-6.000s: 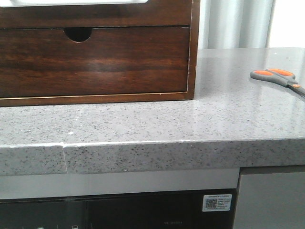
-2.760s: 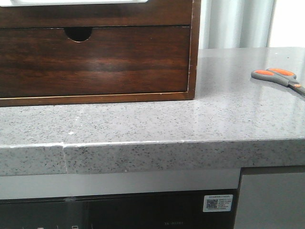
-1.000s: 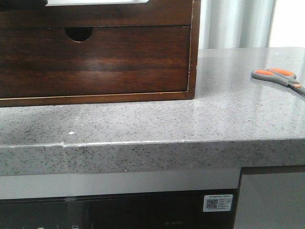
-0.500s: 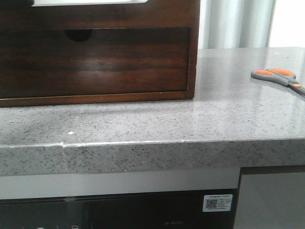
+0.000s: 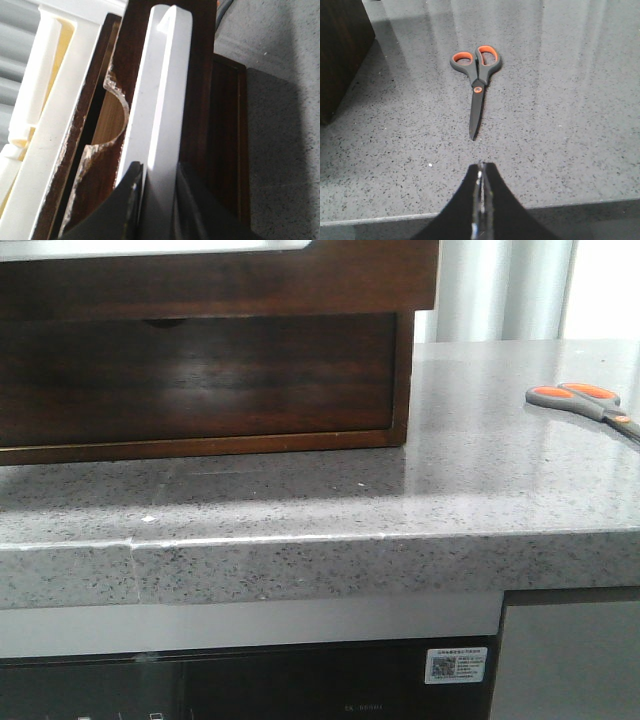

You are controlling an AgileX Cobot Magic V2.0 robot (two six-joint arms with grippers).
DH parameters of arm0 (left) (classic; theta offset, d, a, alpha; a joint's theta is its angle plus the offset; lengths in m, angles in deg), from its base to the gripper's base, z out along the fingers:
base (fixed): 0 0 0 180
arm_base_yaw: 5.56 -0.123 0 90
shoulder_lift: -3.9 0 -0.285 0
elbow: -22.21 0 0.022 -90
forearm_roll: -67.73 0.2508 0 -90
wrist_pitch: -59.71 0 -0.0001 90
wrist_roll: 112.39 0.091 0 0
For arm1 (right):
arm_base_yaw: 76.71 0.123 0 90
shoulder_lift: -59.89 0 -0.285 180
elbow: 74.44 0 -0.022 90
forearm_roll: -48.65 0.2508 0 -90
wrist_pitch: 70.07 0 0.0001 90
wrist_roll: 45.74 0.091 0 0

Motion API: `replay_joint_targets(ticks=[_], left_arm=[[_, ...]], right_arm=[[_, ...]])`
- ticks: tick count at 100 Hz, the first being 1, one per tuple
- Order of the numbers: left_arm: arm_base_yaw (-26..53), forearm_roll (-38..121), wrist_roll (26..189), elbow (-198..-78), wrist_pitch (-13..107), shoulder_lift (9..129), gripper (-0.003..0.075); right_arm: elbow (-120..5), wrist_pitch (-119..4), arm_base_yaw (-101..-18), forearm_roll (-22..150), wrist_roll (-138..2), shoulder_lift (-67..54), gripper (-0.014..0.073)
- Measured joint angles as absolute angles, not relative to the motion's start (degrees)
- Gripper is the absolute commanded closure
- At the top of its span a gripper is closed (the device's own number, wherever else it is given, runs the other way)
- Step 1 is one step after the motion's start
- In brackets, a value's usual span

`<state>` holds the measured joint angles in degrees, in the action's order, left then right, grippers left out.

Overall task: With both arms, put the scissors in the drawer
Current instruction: 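Pull the drawer open toward the robot with the left gripper, then lower the right gripper over the black-and-orange scissors handles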

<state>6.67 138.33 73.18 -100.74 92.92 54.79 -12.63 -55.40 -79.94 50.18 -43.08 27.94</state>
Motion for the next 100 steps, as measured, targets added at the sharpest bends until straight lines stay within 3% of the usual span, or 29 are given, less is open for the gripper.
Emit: replay_joint_targets(ticks=[23,43,53,100], left_arm=[[6.7,138.3,73.2,-99.7,93.1,53.1,0.0701],[6.7,137.4,72.1,-99.4,93.5,53.0,0.0500],[6.7,136.9,71.5,-99.4,94.1,52.7,0.0442],[6.7,135.9,65.5,-99.3,104.7,52.5,0.0443]], right_arm=[[-12.6,-55.2,-79.9,50.2,-43.1,27.9,0.0710],[-12.6,-55.2,-79.9,50.2,-43.1,27.9,0.0710],[-12.6,-55.2,-79.9,50.2,-43.1,27.9,0.0710],[-12.6,-54.9,-79.9,50.2,-43.1,27.9,0.0710]])
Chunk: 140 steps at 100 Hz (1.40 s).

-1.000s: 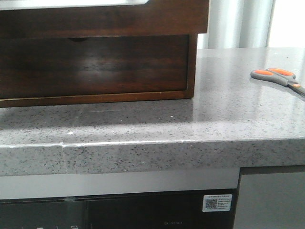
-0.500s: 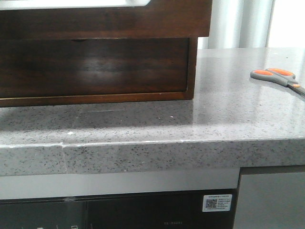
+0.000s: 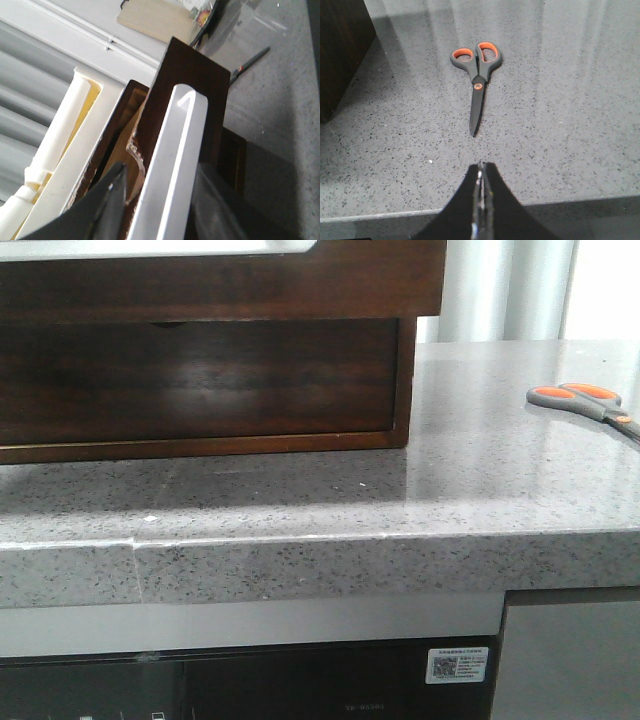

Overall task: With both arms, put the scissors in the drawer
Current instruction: 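Lower the right gripper over the black-and-orange scissors handles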

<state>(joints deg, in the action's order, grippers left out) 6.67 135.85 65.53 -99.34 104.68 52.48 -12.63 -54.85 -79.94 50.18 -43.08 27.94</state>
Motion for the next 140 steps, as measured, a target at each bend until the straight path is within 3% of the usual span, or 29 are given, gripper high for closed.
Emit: replay_joint_targets(ticks=[25,50,62,74,84,140], left_arm=[[6.7,123.1,63.0,-99.3,107.9,49.9,0.0443],[6.7,112.2,61.0,-99.3,107.4,46.3,0.0473],[6.7,107.6,56.8,-99.3,103.7,44.6,0.0477],[6.7,105.8,55.0,-99.3,98.7,42.8,0.0477],[6.7,105.5,54.7,-99.3,95.4,41.1,0.0477],[6.7,102.5,53.1,-99.3,83.6,32.7,0.0477]], right_arm=[[-14.1,-53.7,-79.9,50.3,-43.1,27.9,0.0710],[-23.7,-48.1,-79.9,50.3,-44.3,23.0,0.0699],[-30.1,-44.1,-79.9,50.3,-44.8,16.7,0.0591],[-36.4,-40.3,-79.9,50.3,-44.9,9.3,0.0417],[-41.4,-37.5,-79.9,50.3,-45.0,3.4,0.0342],[-71.9,-18.6,-79.9,50.3,-47.1,-31.2,0.0338]])
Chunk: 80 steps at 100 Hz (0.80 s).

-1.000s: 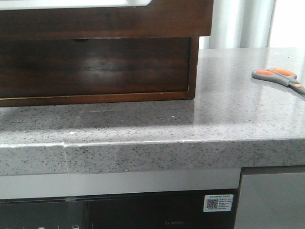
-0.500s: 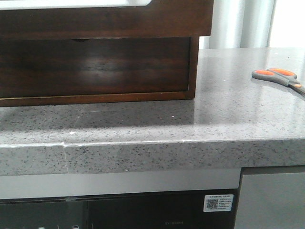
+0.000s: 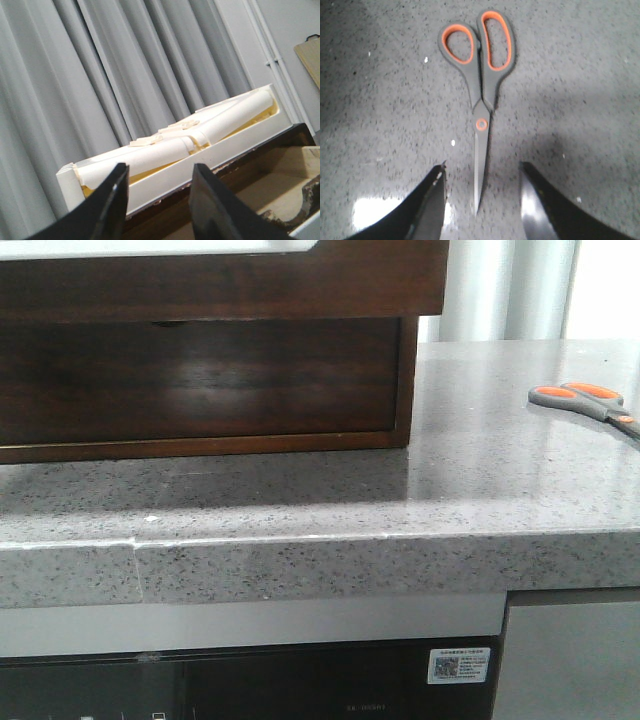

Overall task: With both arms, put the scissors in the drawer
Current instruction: 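Lower the right gripper over the black-and-orange scissors handles, then close the right gripper on the scissors and lift them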

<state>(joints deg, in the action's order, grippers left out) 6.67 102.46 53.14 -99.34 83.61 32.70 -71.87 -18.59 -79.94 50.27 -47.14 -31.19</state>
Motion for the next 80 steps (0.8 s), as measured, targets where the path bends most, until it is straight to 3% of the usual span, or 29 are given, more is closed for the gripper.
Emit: replay_joint_targets(ticks=[29,80], left_arm=[[6.7,102.2,53.1,-99.3,82.8,32.4,0.0477],[6.7,102.2,53.0,-99.3,82.4,32.4,0.0477]], right_arm=[[-84.2,-11.9,-79.9,50.3,-48.5,-42.7,0.0290],[-96.7,-2.6,-79.9,50.3,-48.6,-57.7,0.0291]])
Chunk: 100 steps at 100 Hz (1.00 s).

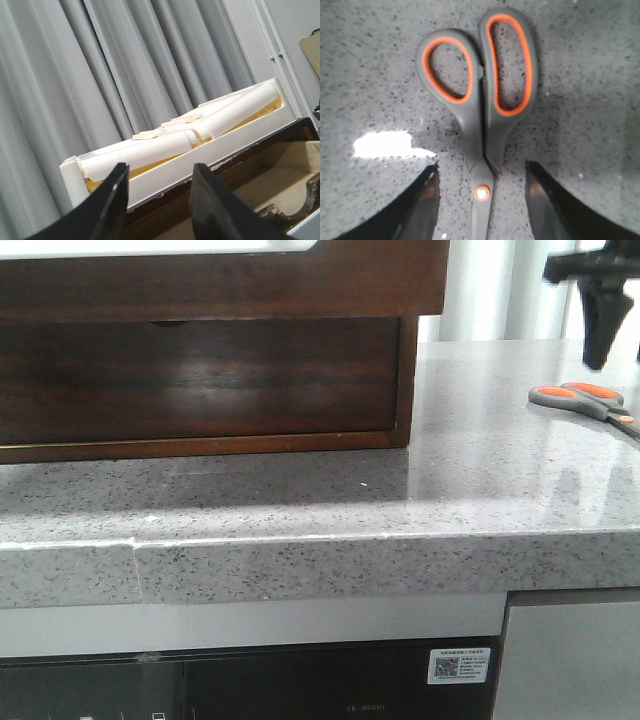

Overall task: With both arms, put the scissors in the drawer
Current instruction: 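Close the right gripper on the scissors and lift them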

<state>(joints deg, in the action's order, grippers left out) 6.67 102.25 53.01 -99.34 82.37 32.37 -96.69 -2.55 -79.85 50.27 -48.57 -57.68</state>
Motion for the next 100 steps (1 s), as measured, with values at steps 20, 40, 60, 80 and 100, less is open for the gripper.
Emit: replay_joint_targets(ticks=[20,40,60,80,100], left_arm=[[6.7,102.2,53.0,-99.3,82.4,32.4,0.0477],[6.7,102.2,53.0,-99.3,82.4,32.4,0.0477],[6.7,102.2,53.0,-99.3,82.4,32.4,0.0477],[6.7,102.2,53.0,-99.3,82.4,32.4,0.0477],[6.7,102.2,53.0,-99.3,82.4,32.4,0.0477]], right_arm=[[-96.8,-1.3,-79.9,50.7,-48.8,-60.4,0.0291],[-96.8,-1.2,-79.9,51.6,-49.5,-61.8,0.0291],[-96.8,-1.8,-79.9,51.6,-49.5,-62.7,0.0291],[-97.1,-1.6,-79.9,51.5,-49.6,-63.4,0.0291],[-97.3,-1.3,-79.9,51.5,-49.7,-63.5,0.0347]])
